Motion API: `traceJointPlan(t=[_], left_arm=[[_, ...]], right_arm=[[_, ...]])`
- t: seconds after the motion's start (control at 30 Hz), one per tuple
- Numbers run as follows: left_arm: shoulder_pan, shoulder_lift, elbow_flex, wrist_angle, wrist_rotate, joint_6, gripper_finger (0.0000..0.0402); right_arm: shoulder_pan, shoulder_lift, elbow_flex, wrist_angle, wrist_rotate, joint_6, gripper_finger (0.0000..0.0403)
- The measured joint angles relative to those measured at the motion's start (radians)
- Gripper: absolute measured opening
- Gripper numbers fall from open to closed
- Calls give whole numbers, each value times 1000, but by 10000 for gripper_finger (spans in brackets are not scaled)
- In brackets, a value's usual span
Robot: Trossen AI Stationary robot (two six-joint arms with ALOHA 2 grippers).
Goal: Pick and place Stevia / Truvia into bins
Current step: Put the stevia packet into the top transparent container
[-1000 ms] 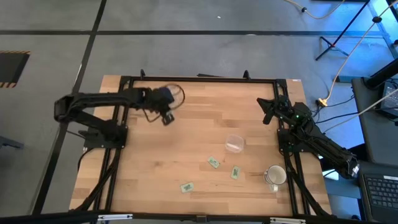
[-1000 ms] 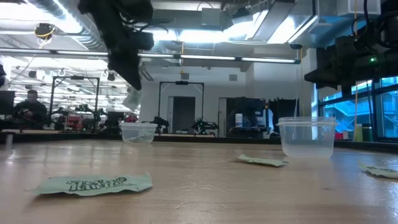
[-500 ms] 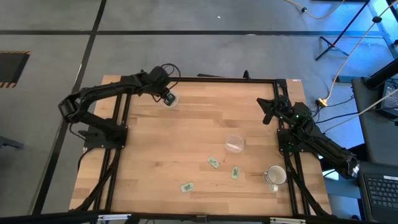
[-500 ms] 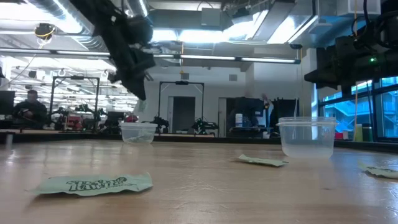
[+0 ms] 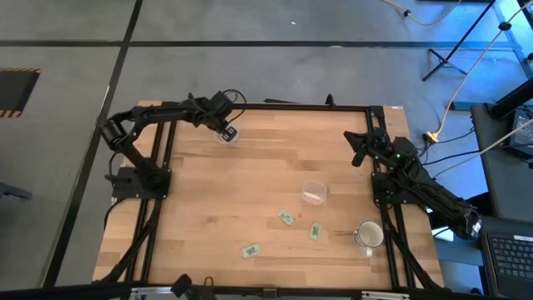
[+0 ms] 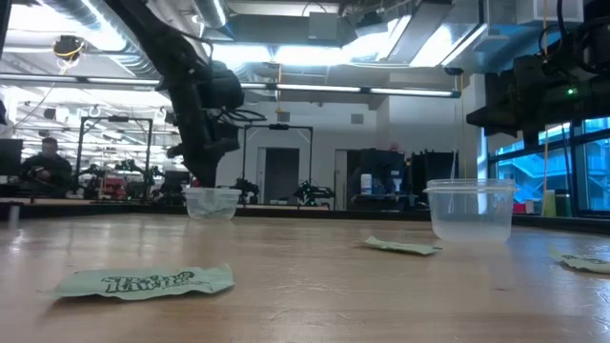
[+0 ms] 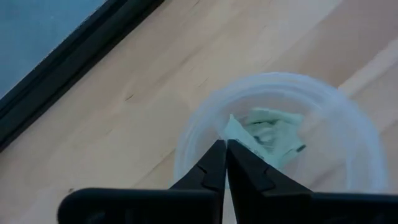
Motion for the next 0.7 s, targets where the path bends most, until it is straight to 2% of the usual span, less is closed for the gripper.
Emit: traceJointPlan(t=[0.2,0.53,0.6,0.7], left_arm=[[1,0,0,9,2,15,40],[0,-79,0,11,15,34,92],[-6,-110,0,13,70,57,98],[-37,-164,0,14,252,107,99]], right_arm=[[0,0,0,0,0,0,30],[0,0,0,0,0,0,30],[0,0,0,0,0,0,30],[0,0,0,0,0,0,30]])
